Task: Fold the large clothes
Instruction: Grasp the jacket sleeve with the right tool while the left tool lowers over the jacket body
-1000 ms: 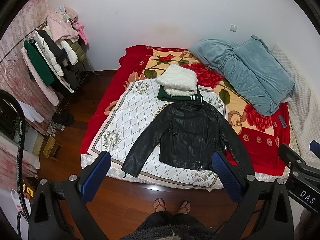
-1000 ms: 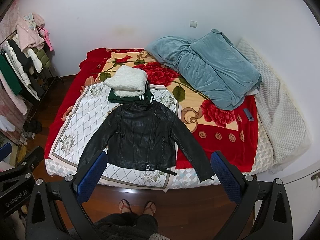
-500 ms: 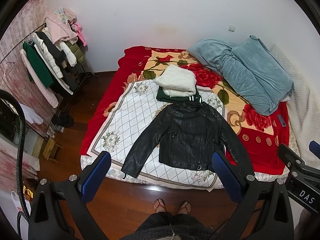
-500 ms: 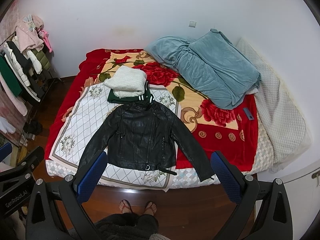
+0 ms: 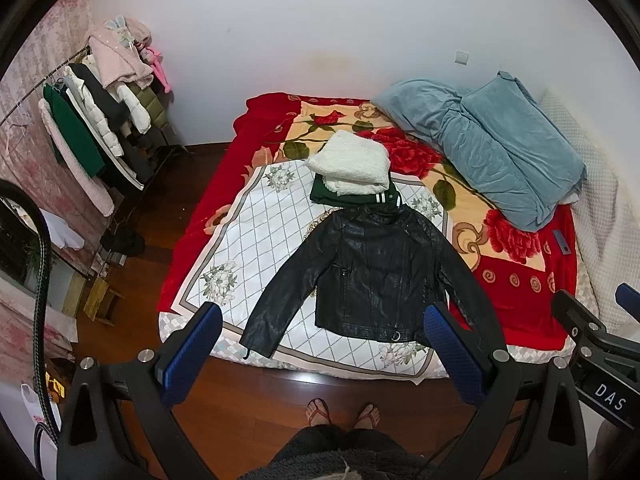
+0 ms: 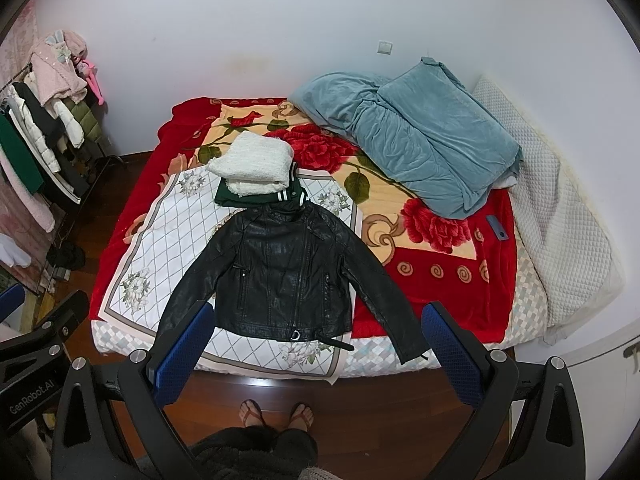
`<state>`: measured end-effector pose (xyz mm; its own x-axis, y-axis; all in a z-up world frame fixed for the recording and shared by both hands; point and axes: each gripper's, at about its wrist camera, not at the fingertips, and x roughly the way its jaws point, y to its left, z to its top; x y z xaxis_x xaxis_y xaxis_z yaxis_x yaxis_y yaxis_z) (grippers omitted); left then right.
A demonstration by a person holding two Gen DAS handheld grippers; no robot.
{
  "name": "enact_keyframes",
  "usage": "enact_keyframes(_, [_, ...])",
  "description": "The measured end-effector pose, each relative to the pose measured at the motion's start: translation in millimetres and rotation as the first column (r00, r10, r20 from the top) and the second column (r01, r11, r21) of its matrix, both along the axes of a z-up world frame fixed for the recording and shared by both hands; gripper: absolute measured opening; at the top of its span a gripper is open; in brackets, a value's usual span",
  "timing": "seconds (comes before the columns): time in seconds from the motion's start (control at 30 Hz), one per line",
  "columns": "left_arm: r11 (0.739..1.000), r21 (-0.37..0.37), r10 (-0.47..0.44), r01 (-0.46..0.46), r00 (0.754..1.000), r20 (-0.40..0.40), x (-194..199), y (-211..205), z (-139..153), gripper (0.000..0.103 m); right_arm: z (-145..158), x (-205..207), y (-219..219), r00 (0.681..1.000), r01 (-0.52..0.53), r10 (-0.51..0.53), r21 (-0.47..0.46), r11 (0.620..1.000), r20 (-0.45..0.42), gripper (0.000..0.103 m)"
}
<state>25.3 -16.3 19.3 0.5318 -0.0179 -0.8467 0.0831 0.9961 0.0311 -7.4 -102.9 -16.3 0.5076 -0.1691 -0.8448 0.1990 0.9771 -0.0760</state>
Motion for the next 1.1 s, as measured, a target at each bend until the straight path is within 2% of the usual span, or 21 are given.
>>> enact_keyframes(0.23, [1.000,-0.003,-0.005,0.005,1.000,-0.001,2,-3,-1,0.103,-2,6,0,1.000,0.009,-0.009,0.007,1.000,-0.004,0.103])
enact_keyframes(0.4, [1.000,0.030,-0.008,0.006,0.999,0.043,23,-14,-16,0.103,-16,18,-4,0.999,0.045,-0.045,0.032,0.998,-0.004,0.103])
enact_keyframes(0.53, [0.997,0.078,-0.009,0.002,0.996,0.087,48,-11,-49,0.103,-49,32,-21,0.995,0.093,-0.096,0.104,0.990,0.016,0.103])
enact_keyframes(0.67, [0.993,0.114,0.005,-0.016,0.995,0.101,77,-12,-93,0.103,-105,50,-56,0.973,0.229,-0.228,0.131,0.964,-0.020,0.103])
enact_keyframes(0.77, [0.988,0.152,0.009,-0.020,0.997,0.074,100,-20,-134,0.103,-158,59,-97,0.938,0.347,-0.342,0.160,0.924,-0.062,0.101])
enact_keyframes(0.83, [0.984,0.180,0.010,-0.018,0.999,0.045,114,-28,-162,0.103,-196,63,-128,0.913,0.408,-0.397,0.202,0.890,-0.096,0.091])
enact_keyframes(0.9, [0.979,0.204,0.019,-0.020,1.000,0.011,126,-36,-191,0.103,-244,66,-161,0.879,0.476,-0.449,0.237,0.847,-0.161,0.074])
enact_keyframes(0.93, [0.976,0.215,0.026,-0.024,1.000,-0.006,133,-41,-206,0.103,-263,67,-177,0.865,0.500,-0.467,0.258,0.826,-0.183,0.072])
enact_keyframes(0.97, [0.973,0.229,0.036,-0.028,0.999,-0.027,140,-48,-223,0.103,-287,67,-193,0.847,0.531,-0.488,0.282,0.799,-0.210,0.068])
enact_keyframes(1.1, [0.963,0.265,0.068,-0.040,0.993,-0.097,164,-71,-281,0.103,-393,57,-260,0.748,0.664,-0.577,0.389,0.639,-0.329,0.067])
